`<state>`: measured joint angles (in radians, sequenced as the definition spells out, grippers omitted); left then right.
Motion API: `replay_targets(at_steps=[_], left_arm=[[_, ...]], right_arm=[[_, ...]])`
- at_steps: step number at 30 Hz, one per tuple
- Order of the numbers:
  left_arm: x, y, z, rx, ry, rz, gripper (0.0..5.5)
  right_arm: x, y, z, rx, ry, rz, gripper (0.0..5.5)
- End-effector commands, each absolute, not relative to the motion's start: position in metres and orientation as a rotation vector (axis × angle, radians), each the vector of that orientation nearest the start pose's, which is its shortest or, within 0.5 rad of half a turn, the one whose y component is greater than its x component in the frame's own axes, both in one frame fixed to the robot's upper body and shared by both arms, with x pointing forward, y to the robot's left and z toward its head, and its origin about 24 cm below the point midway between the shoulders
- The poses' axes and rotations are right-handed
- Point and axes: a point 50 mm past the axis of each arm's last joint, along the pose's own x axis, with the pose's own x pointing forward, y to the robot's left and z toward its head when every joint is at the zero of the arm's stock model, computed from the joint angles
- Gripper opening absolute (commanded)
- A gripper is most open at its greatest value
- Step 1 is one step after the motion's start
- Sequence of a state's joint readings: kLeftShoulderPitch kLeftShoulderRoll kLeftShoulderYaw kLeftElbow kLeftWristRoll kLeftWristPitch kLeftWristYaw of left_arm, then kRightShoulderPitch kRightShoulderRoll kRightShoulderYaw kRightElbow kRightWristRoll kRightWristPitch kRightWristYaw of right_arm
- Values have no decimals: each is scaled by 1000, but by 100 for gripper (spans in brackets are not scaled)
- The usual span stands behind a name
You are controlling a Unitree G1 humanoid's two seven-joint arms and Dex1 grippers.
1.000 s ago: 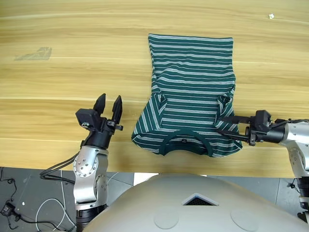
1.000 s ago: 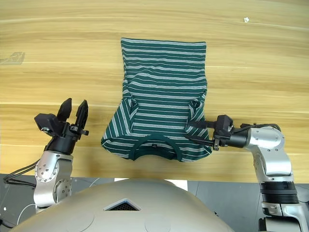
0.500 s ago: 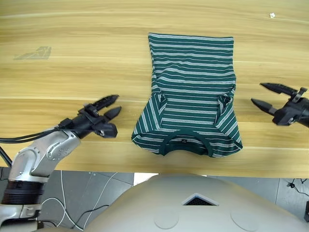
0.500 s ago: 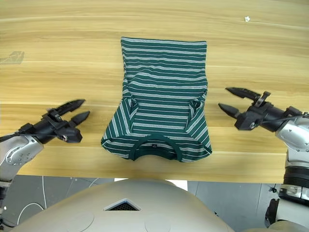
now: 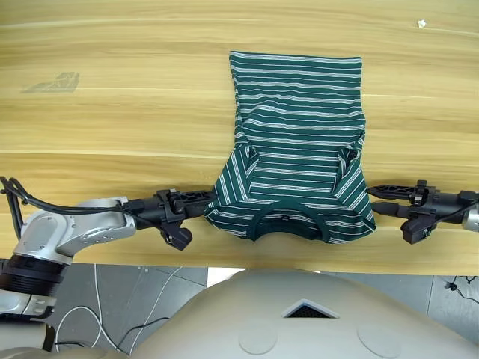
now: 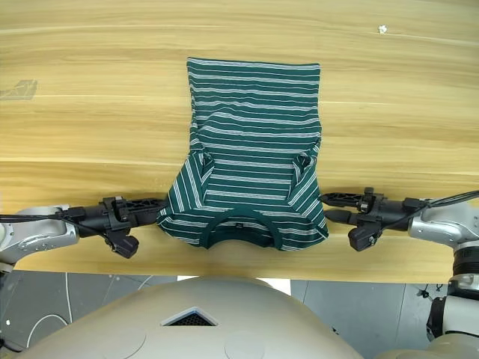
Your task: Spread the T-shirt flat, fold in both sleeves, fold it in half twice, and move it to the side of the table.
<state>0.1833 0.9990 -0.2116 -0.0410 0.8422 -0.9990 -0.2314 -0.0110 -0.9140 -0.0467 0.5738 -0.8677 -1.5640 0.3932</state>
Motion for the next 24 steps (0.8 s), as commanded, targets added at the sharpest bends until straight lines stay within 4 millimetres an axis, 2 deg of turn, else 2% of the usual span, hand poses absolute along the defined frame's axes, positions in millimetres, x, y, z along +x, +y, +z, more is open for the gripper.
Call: replay_targets(at_steps=[1, 5, 6, 13, 19, 24], left_arm=[[147, 211, 34, 1505, -384, -1400, 250], [148, 209, 35, 1503, -393, -1408, 250], [148, 209, 35, 1505, -390, -1411, 234], [146, 213, 33, 1510, -339, -1432, 124], [148, 222, 35, 1542, -310, -1418, 9], [152, 232, 39, 1573, -281, -1385, 3]], right_arm=[[151, -274, 34, -1367, -285, 1559, 253], [147, -274, 33, -1349, -270, 1565, 253], [146, -274, 32, -1343, -259, 1568, 256], [148, -274, 32, -1320, -234, 1541, 126], [148, -272, 30, -1309, -224, 1545, 1], [147, -267, 30, -1228, -218, 1486, 0]])
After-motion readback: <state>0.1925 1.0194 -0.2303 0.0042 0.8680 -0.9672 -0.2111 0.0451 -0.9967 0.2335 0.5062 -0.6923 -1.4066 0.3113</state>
